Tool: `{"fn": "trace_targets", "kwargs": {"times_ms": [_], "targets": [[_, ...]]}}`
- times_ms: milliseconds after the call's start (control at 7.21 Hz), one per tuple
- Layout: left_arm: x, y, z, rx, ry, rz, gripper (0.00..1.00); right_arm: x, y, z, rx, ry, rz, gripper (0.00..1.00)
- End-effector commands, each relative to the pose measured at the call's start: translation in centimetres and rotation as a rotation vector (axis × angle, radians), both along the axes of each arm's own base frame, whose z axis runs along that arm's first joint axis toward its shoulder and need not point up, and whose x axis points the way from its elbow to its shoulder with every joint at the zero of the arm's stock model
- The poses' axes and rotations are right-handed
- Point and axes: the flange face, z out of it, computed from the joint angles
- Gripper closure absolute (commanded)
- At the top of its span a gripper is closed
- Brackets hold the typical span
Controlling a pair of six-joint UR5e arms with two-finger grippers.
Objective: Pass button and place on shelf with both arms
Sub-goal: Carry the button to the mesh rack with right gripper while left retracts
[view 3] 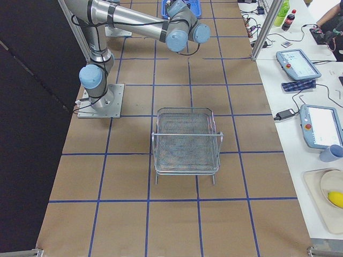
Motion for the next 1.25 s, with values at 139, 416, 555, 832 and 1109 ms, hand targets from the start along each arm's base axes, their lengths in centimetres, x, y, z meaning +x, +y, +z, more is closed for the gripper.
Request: {"fn": "trace_targets", "kwargs": {"times_ms": [139,416,555,832,1109], "targets": [[12.5,-4.8,-0.6,-0.143,-0.258,-0.236,0.25,-9.0,-3.1,4.0,-0.173,0.525,0.117,0.91],[20.8,-4.4,2.1,-0.227,-0.576,-0.721,0.00,-15.5,-3.4,4.5,-0.185,0.779,0.156,0.95],[21.3,-2.8,3.4,-0.207,-0.563,-0.787,0.00,-18.6,-3.7,4.7,-0.205,0.910,0.163,0.96],[26.0,-1.6,5.3,-0.230,-0.499,-1.014,0.00,-26.7,-2.6,4.2,-0.175,0.985,0.105,0.94],[25.9,0.5,6.2,-0.195,-0.482,-1.048,0.00,-33.1,-1.1,1.3,-0.143,0.973,0.091,0.94]]}}
